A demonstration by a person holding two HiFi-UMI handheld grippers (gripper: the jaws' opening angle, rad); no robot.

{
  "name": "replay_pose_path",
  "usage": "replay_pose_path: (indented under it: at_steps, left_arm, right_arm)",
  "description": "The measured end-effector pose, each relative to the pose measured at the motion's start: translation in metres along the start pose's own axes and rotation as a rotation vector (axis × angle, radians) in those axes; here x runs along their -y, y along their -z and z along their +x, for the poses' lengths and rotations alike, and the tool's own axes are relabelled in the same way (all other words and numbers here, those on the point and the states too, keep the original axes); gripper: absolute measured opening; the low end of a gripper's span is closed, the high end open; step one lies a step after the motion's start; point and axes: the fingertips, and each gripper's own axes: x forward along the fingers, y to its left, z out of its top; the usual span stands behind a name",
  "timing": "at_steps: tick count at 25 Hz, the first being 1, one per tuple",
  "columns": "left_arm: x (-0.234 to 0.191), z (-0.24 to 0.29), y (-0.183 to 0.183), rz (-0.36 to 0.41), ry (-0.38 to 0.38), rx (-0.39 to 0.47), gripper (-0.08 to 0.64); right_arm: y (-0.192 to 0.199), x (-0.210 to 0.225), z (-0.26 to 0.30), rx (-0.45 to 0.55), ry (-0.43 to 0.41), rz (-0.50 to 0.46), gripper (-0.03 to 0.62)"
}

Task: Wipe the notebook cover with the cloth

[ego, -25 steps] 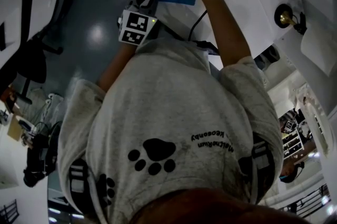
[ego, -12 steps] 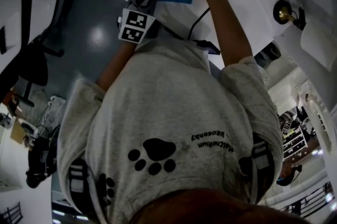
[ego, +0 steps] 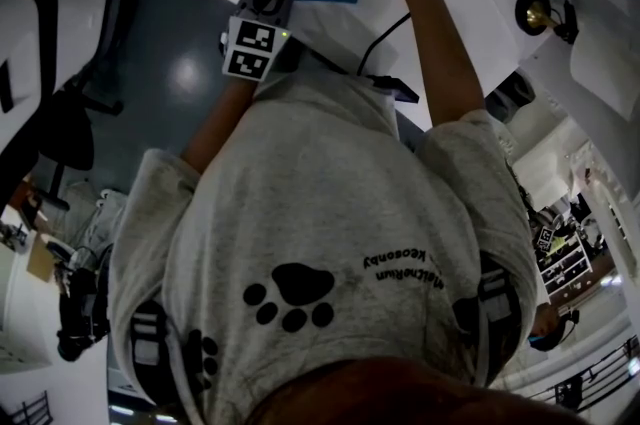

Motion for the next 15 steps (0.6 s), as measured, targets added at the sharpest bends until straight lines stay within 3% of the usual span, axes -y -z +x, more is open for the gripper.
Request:
replay_pose_path:
  at_steps: [15]
  left_arm:
    - [-0.005, -0.014, 0.003, 0.006, -0.002, 0.005, 0.012]
  right_arm:
    - [0.051, 0.014, -0.016, -0.093, 0.061, 0.105, 0.069]
